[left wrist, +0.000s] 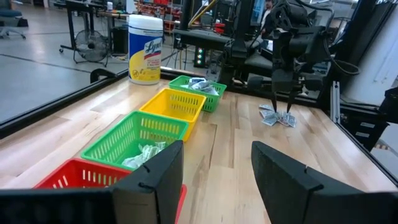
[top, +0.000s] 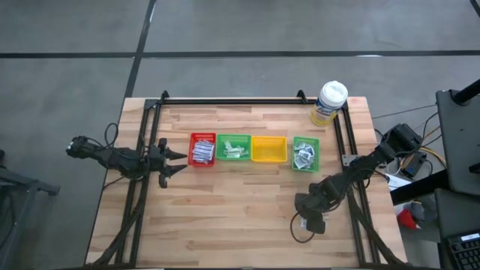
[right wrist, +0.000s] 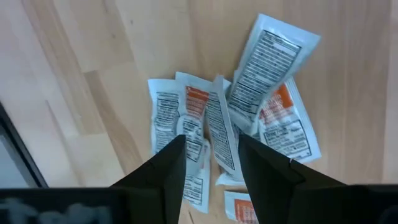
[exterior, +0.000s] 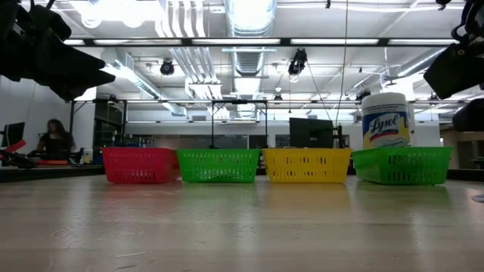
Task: Pick & Place First Aid Supplies
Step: Put the orange ointment pack into the yellow bin
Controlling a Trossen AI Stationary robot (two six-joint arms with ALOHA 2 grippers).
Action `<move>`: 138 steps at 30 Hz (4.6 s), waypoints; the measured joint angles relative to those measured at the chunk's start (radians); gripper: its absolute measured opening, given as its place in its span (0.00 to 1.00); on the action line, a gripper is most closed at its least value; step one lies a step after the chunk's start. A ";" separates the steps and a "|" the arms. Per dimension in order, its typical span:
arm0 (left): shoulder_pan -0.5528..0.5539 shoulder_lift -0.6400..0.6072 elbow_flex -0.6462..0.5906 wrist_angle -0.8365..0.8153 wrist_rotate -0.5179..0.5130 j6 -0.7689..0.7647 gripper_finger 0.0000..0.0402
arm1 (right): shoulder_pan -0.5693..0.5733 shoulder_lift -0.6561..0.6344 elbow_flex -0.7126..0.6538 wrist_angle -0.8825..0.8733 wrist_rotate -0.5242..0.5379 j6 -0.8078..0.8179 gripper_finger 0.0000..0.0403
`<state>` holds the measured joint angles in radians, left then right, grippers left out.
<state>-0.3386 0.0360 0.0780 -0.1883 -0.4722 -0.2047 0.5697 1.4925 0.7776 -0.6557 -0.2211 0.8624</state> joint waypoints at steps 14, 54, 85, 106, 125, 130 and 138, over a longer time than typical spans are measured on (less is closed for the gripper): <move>0.000 0.000 0.000 -0.001 0.000 0.000 0.47 | 0.002 0.000 -0.002 0.014 0.003 0.002 0.27; 0.000 0.000 0.000 -0.007 0.000 -0.001 0.47 | 0.002 -0.203 0.137 0.143 0.118 -0.181 0.02; 0.000 0.000 0.000 -0.010 0.000 -0.001 0.47 | -0.286 -0.089 0.196 0.262 0.988 -0.982 0.02; 0.000 0.012 0.000 -0.014 -0.004 0.027 0.47 | -0.565 0.275 0.527 -0.233 0.714 -0.923 0.02; 0.000 0.012 0.000 -0.014 -0.004 0.025 0.47 | -0.698 0.386 0.538 -0.247 0.534 -0.981 0.02; 0.000 0.013 0.000 -0.014 -0.004 0.025 0.47 | -0.700 0.386 0.538 -0.246 0.533 -0.998 0.02; 0.000 0.013 0.000 -0.014 -0.004 0.025 0.47 | -0.702 0.386 0.537 -0.246 0.526 -0.998 0.03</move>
<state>-0.3389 0.0486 0.0780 -0.2020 -0.4764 -0.1795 -0.1322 1.8782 1.3151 -0.9012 0.3046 -0.1352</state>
